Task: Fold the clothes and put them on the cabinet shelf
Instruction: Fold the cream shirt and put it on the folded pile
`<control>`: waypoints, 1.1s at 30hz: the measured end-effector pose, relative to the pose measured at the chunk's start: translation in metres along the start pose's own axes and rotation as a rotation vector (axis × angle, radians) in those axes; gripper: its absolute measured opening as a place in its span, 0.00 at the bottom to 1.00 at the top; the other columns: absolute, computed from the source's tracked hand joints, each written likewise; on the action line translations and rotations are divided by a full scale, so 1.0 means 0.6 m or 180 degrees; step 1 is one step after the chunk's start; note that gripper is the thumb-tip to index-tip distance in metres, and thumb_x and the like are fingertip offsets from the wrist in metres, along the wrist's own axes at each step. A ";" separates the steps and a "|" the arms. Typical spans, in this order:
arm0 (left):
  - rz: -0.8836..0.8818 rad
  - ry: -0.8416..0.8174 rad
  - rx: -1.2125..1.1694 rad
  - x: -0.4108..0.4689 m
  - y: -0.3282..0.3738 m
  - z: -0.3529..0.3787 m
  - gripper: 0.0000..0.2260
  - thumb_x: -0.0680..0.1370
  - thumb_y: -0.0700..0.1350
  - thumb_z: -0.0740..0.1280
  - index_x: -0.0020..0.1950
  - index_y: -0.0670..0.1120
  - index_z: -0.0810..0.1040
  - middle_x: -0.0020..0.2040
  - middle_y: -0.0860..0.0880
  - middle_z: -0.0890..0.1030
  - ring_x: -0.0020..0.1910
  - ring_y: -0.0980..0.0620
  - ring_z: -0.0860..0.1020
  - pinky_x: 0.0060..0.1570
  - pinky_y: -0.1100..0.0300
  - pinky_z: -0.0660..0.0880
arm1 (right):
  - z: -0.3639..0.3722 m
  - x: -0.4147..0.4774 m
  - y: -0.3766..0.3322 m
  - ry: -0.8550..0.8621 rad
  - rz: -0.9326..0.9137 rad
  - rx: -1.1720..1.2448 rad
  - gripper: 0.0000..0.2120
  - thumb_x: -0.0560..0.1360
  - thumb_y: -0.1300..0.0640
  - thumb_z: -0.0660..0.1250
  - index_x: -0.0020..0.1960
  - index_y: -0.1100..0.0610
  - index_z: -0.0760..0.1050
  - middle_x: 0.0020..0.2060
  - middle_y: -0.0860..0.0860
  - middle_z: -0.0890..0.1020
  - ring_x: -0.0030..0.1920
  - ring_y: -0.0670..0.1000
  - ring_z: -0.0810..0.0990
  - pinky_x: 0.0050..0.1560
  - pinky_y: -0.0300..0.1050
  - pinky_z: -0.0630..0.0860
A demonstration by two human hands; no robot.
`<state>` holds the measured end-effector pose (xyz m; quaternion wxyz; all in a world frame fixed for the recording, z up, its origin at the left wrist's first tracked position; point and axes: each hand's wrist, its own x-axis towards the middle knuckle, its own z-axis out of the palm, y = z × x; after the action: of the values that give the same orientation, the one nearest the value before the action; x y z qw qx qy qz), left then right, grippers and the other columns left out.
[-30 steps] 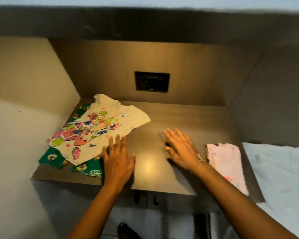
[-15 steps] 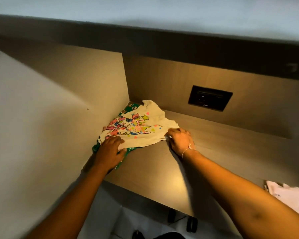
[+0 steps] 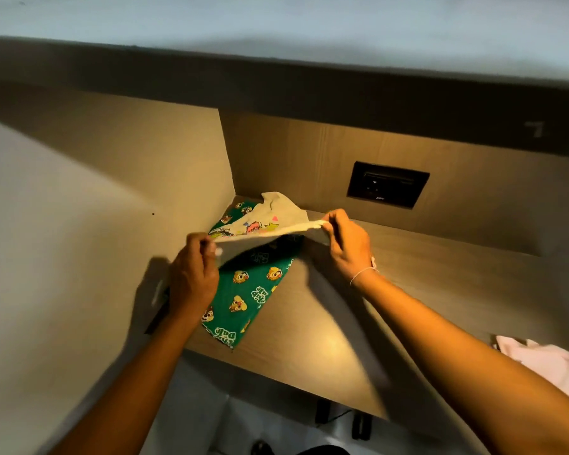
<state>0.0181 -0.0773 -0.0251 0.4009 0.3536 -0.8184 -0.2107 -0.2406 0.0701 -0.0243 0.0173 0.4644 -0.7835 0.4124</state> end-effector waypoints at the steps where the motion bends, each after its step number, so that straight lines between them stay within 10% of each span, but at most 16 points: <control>1: 0.0063 0.0143 -0.0068 0.010 0.018 -0.008 0.11 0.82 0.49 0.57 0.55 0.43 0.71 0.49 0.40 0.81 0.45 0.47 0.79 0.30 0.74 0.67 | -0.016 0.007 -0.019 0.0099 -0.0062 0.0130 0.04 0.81 0.49 0.58 0.50 0.45 0.70 0.41 0.46 0.80 0.41 0.51 0.79 0.39 0.45 0.73; 6: 0.0532 0.0153 -0.0092 0.065 0.103 -0.087 0.09 0.80 0.50 0.63 0.52 0.45 0.78 0.41 0.49 0.82 0.36 0.48 0.80 0.31 0.61 0.72 | -0.173 0.006 -0.091 0.0512 -0.0605 0.0463 0.05 0.78 0.57 0.65 0.50 0.54 0.80 0.44 0.47 0.83 0.45 0.46 0.82 0.47 0.41 0.77; 9: 0.0573 -0.0439 -0.0616 0.083 0.169 -0.137 0.03 0.77 0.54 0.65 0.46 0.58 0.78 0.39 0.64 0.81 0.38 0.62 0.79 0.35 0.75 0.73 | -0.299 -0.030 -0.125 0.0302 -0.0792 0.0400 0.05 0.76 0.55 0.68 0.50 0.51 0.82 0.44 0.43 0.84 0.45 0.41 0.82 0.48 0.35 0.77; 15: 0.0186 -0.1881 -0.1278 0.139 0.249 -0.088 0.03 0.77 0.51 0.69 0.45 0.55 0.82 0.40 0.54 0.84 0.39 0.59 0.82 0.35 0.69 0.76 | -0.439 -0.047 -0.115 -0.0243 0.0019 -0.0290 0.06 0.75 0.49 0.68 0.48 0.47 0.83 0.41 0.43 0.85 0.43 0.42 0.82 0.44 0.39 0.78; 21: -0.0249 -0.3056 -0.0530 0.141 0.232 0.121 0.03 0.76 0.42 0.69 0.44 0.48 0.82 0.43 0.47 0.84 0.43 0.50 0.81 0.46 0.54 0.75 | -0.372 -0.027 0.058 -0.0911 0.1013 -0.0864 0.04 0.72 0.54 0.71 0.45 0.48 0.84 0.43 0.49 0.87 0.47 0.49 0.83 0.47 0.44 0.78; 25: 0.0195 -0.2635 0.1171 0.087 0.227 0.218 0.13 0.78 0.52 0.67 0.59 0.48 0.78 0.57 0.42 0.80 0.59 0.40 0.76 0.54 0.49 0.73 | -0.306 -0.051 0.141 -0.0687 0.1505 -0.1141 0.15 0.76 0.52 0.68 0.62 0.53 0.78 0.56 0.56 0.83 0.58 0.57 0.78 0.56 0.46 0.73; 33: 0.1239 -0.3036 0.1223 -0.143 0.150 0.238 0.29 0.81 0.63 0.45 0.79 0.53 0.47 0.80 0.50 0.44 0.79 0.47 0.40 0.75 0.48 0.39 | -0.181 -0.279 0.172 -0.1351 0.1063 -0.1418 0.25 0.82 0.44 0.51 0.77 0.49 0.57 0.78 0.50 0.57 0.78 0.55 0.53 0.76 0.53 0.50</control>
<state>-0.0970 0.0553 -0.0964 -0.0546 0.1279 -0.9834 -0.1163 -0.2605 0.2849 -0.0865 -0.1128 0.3901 -0.9056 0.1228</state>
